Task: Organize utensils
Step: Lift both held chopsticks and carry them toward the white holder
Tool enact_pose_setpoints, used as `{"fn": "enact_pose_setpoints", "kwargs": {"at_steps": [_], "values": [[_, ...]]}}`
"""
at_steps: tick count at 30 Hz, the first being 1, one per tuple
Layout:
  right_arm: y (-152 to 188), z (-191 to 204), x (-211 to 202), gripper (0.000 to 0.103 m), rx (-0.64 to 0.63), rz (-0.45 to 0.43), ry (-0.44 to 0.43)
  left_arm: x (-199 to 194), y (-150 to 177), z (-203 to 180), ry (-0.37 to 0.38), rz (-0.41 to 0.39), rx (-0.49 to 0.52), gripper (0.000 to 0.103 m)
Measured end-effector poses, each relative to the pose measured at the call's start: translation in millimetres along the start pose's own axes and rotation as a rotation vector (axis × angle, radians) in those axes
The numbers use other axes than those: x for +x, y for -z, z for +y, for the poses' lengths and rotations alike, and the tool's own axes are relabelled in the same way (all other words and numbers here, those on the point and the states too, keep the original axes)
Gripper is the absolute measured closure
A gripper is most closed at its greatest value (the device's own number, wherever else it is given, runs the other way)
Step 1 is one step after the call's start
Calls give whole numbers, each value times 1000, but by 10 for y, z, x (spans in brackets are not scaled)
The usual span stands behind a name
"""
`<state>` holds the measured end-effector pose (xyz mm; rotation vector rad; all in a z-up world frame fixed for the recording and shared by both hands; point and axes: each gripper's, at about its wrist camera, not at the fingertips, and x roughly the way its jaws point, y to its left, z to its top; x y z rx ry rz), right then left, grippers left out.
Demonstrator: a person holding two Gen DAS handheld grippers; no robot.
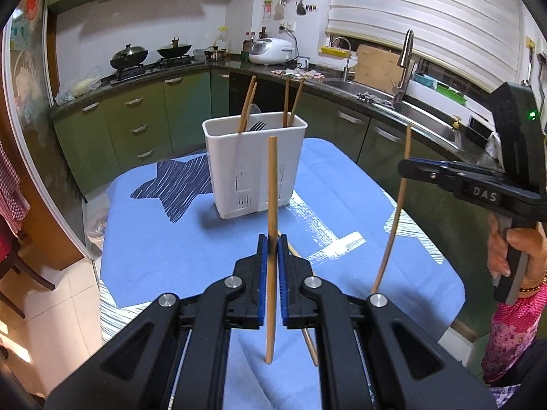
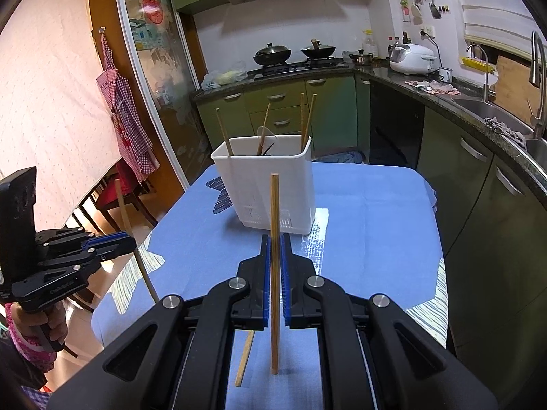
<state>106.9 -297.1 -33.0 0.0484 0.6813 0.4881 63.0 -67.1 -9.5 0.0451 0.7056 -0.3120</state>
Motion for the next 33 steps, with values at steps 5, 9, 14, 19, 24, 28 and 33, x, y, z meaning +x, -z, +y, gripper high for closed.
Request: {"fn": "enact_pose_setpoints", "kwargs": {"at_steps": [5,9,14,19,24,28,33], "values": [[-1,-3,17,97,-4,1,-4,-85,-13,11,5,-18,-2,97],[-34,21,5,97,-12,-4,-4,-120,-39,38,2,-28,-6,97],[-86,74,-24,97,-32,-13,-7,-169,-170,98,9,-44,-13,97],[-148,115,-10,97,-43,-16,-8,-216,-445,170,22,-54,-14,97],[-344,138,-37,97,-55,-39,0,-298,-736,179,1,-92,10,97],[-512,195,-84,97,-79,-60,10,-350,-991,204,-16,-124,24,97],[-664,237,-116,97,-97,-75,17,-427,-1363,200,-44,-171,45,97]]}}
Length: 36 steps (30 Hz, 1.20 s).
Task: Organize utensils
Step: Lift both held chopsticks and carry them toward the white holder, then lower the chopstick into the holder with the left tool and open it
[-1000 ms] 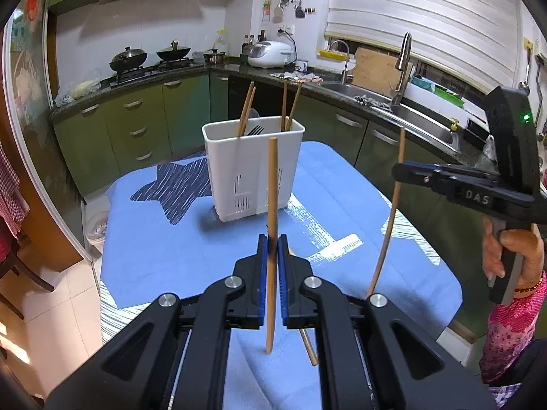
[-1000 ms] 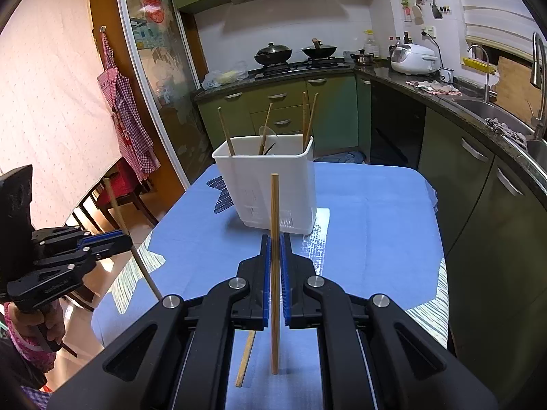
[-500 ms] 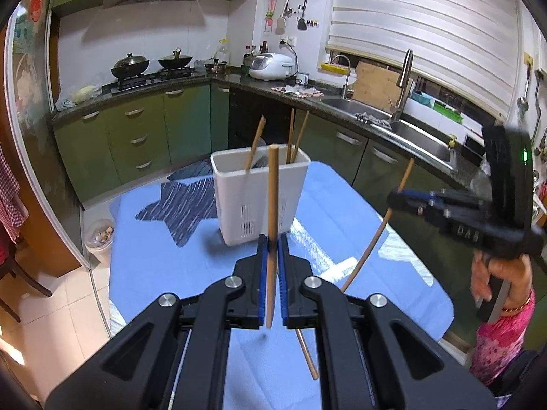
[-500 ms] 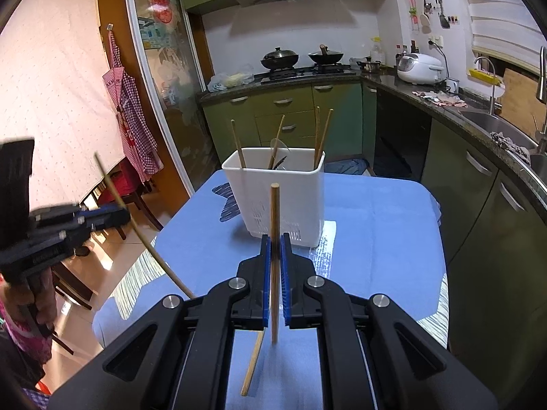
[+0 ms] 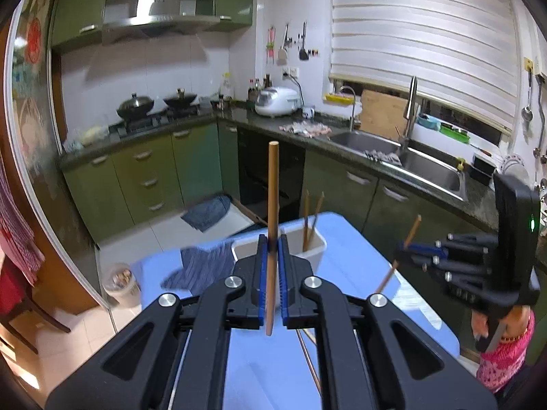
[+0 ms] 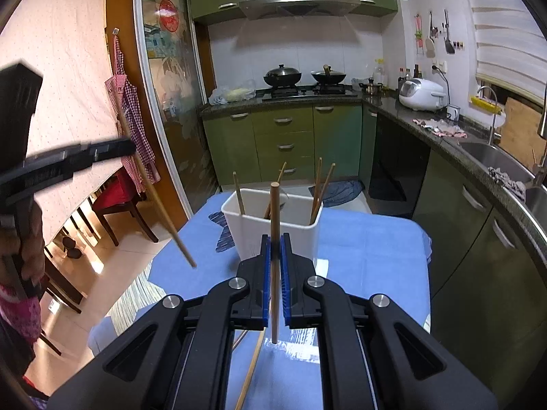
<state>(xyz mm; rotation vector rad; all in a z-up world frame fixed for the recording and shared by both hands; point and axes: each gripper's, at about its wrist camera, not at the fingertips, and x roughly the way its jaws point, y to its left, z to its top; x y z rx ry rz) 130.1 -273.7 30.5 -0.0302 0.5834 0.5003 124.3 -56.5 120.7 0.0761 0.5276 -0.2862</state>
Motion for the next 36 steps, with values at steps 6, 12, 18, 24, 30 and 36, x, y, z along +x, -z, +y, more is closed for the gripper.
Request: {"fn": "enact_pose_setpoints", "kwargs": {"at_steps": [6,12,18,24,30,36], "values": [[-38,-29,53,97,4,4,-3,22,-355,-9,-29,-54,19,97],[-20,-122,72,97,20,8,-2,190,-609,31,-75,-100,17,97],[-24,-176,75,97,27,13,10,487,-672,77,-70,-102,-9,97],[-19,-217,56,97,34,13,15,813,-595,147,-65,-56,-34,97],[-172,-202,35,97,37,-13,18,1128,-326,213,-52,40,-52,96],[-574,-169,-58,97,38,-80,7,1179,-100,272,-37,86,-66,69]]}}
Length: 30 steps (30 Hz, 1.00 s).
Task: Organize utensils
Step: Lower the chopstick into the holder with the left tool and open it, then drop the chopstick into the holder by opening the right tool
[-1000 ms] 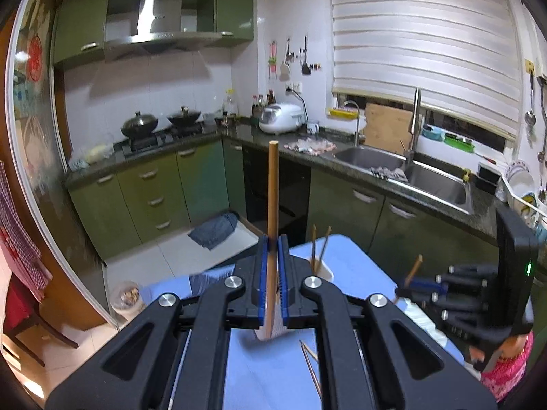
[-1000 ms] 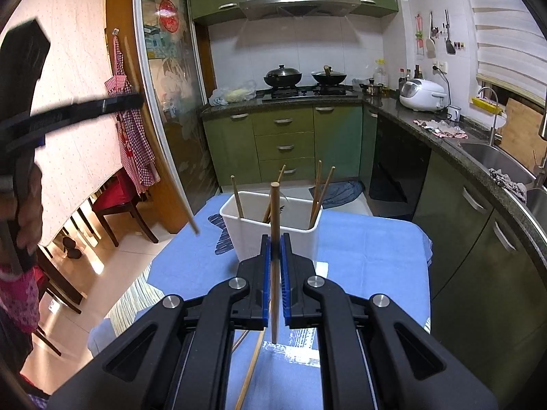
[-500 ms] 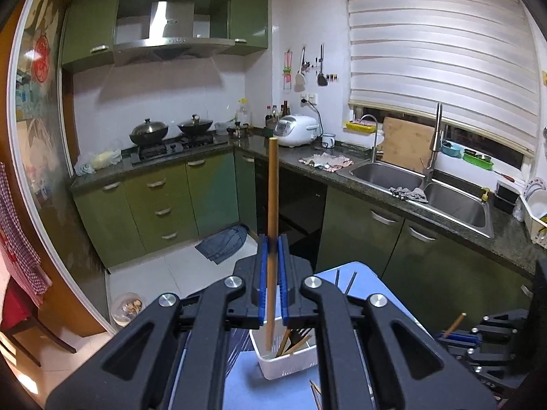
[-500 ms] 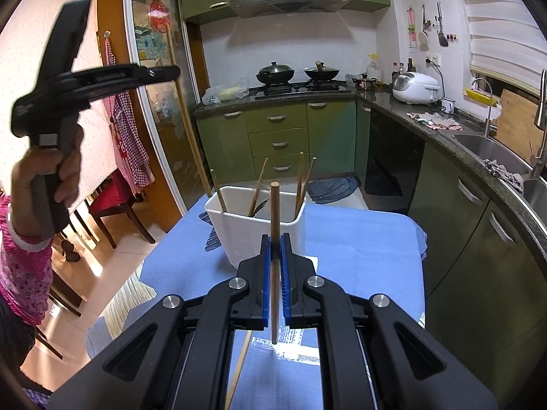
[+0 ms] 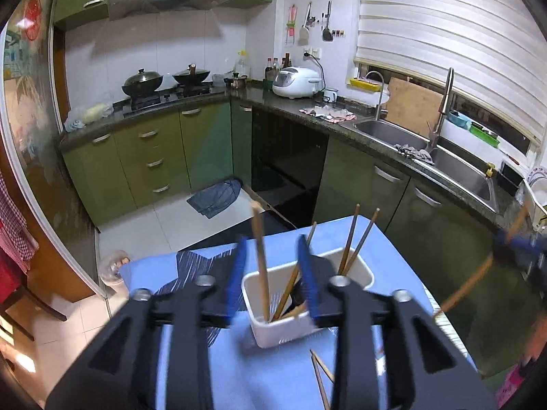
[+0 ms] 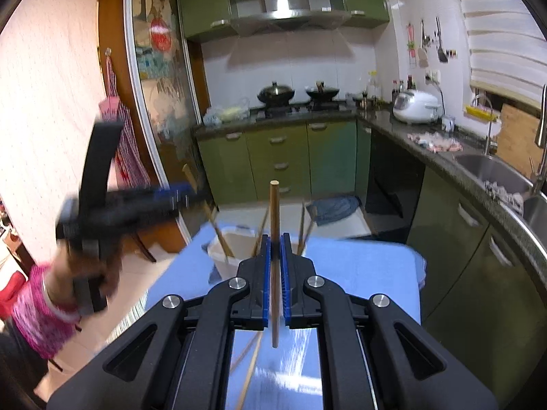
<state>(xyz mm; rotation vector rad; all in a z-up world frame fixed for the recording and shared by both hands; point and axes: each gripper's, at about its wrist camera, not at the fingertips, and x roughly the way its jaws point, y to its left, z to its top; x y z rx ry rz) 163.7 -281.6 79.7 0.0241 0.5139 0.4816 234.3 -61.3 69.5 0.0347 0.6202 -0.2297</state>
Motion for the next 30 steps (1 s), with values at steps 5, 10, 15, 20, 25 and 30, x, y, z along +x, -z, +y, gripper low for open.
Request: {"fn": "enact_pose_setpoints", "kwargs": {"at_steps": [5,10,15,20,25,30], "values": [[-499,42,-38,97,15,-95,-6,-331,67,3,4,-55,3,63],[-882,56,161,97,23,-130,31,-627,193,-22,6,-79,24,61],[-987,-38,589,97,46,-94,63,-793,356,-31,10,-73,40,60],[-870,-54,962,96,48,-37,66,-850,467,-23,26,-62,32,56],[-689,-20,1135,95,35,9,58,-846,561,-19,33,-37,27,53],[-573,36,929,95,25,-17,40,-838,667,-65,33,-6,24,47]]}}
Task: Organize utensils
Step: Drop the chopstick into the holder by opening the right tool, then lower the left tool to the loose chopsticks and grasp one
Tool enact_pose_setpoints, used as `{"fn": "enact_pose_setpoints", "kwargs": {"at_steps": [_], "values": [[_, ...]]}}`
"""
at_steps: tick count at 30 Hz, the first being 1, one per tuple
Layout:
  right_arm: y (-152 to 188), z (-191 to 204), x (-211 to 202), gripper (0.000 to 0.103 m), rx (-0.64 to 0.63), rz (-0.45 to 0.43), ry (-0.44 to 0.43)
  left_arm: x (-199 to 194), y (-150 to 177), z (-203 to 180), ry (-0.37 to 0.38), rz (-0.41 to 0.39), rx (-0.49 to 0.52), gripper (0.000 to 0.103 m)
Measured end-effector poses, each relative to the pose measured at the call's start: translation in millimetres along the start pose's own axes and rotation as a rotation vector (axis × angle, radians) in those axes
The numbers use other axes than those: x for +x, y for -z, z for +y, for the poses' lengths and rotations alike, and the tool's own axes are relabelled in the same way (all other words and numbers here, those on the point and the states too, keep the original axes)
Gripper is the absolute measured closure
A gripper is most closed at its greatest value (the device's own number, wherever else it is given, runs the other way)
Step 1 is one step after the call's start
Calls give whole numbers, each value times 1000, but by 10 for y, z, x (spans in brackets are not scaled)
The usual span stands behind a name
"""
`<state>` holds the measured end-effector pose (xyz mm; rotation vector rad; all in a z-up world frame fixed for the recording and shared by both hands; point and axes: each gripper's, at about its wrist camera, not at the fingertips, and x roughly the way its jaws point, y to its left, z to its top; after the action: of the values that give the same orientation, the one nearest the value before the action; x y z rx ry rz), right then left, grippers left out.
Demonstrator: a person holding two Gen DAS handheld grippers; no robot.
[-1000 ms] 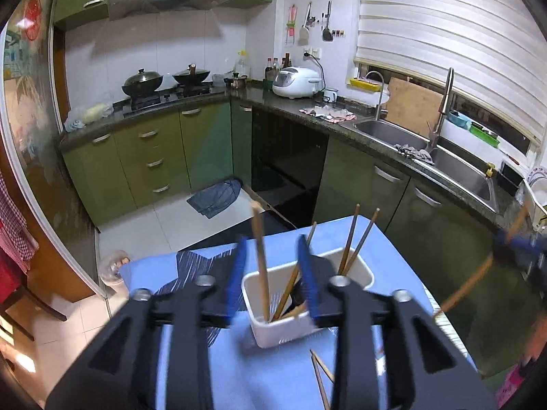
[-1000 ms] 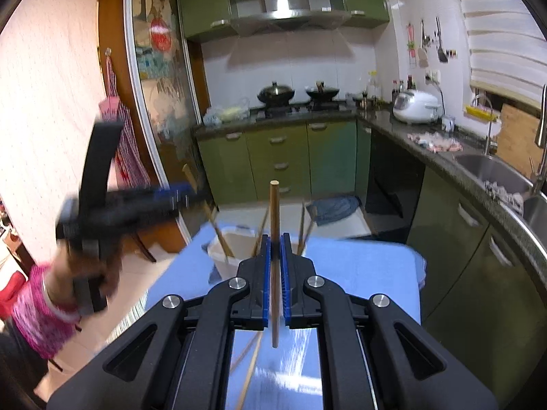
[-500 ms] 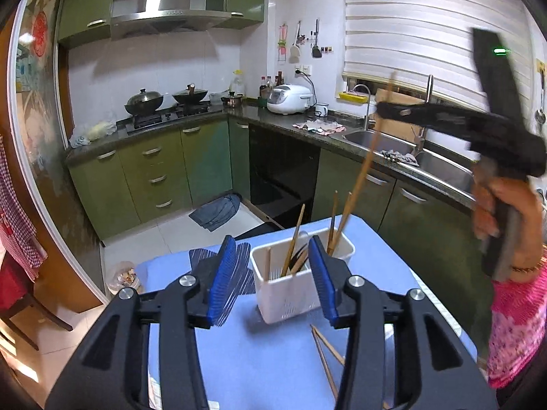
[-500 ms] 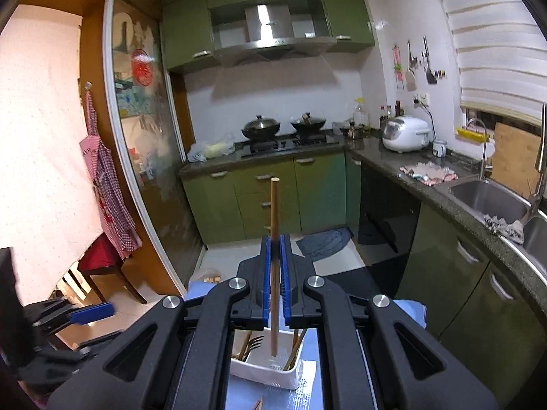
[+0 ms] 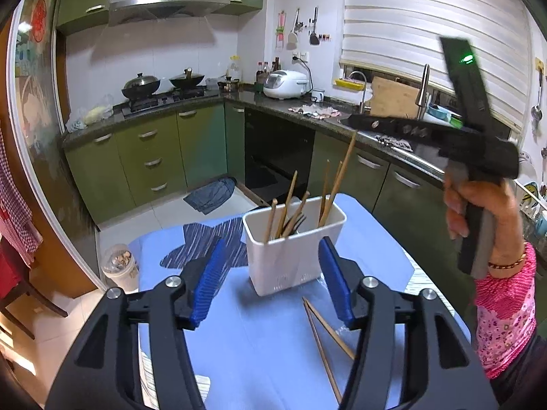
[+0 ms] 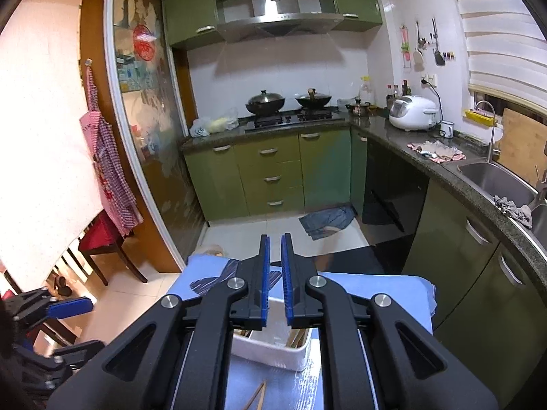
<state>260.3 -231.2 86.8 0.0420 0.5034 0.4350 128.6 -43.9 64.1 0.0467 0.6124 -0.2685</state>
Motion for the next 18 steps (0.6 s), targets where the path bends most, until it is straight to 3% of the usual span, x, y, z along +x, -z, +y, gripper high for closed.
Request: {"fn": "enact_pose_setpoints", "kwargs": {"at_steps": [2,6,9,13,18], "values": [[94,-14,-182,88,-2,-19,-5,35,53,-31,6,25,-3,43],[441,-48,-542,87,-11,-24,4,190,292,-142,30,102,-8,43],[794,-139,-700,80,2,-2,30,383,502,-228,53,179,-22,43],[1358,-281,-692,68,16,75,91,694,762,-364,65,291,-35,43],[2003,-431,-475,68,69,204,94,1146,1010,-540,43,406,-37,43]]}}
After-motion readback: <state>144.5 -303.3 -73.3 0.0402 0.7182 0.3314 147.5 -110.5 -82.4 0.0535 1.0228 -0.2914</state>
